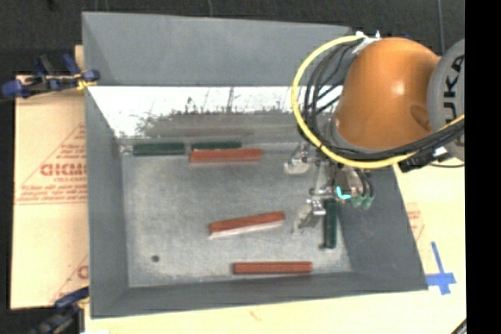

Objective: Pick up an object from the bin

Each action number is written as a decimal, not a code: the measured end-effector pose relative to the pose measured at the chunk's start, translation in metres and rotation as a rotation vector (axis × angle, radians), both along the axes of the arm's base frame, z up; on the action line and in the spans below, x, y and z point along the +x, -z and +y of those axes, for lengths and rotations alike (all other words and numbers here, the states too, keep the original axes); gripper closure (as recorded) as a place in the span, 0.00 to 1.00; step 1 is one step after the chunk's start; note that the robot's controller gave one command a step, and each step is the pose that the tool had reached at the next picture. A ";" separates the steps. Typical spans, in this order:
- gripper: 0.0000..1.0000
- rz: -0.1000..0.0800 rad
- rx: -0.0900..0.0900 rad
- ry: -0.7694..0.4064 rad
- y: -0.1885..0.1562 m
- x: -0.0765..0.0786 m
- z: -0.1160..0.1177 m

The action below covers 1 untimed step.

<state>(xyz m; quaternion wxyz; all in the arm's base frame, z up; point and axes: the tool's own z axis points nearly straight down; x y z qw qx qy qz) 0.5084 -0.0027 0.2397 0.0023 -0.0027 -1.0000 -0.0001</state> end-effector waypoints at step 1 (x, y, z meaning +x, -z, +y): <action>0.00 -0.006 0.000 0.000 -0.004 0.001 0.000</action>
Offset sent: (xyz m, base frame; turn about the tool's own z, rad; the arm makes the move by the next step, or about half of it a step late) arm 0.0347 0.0589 -0.1442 0.0919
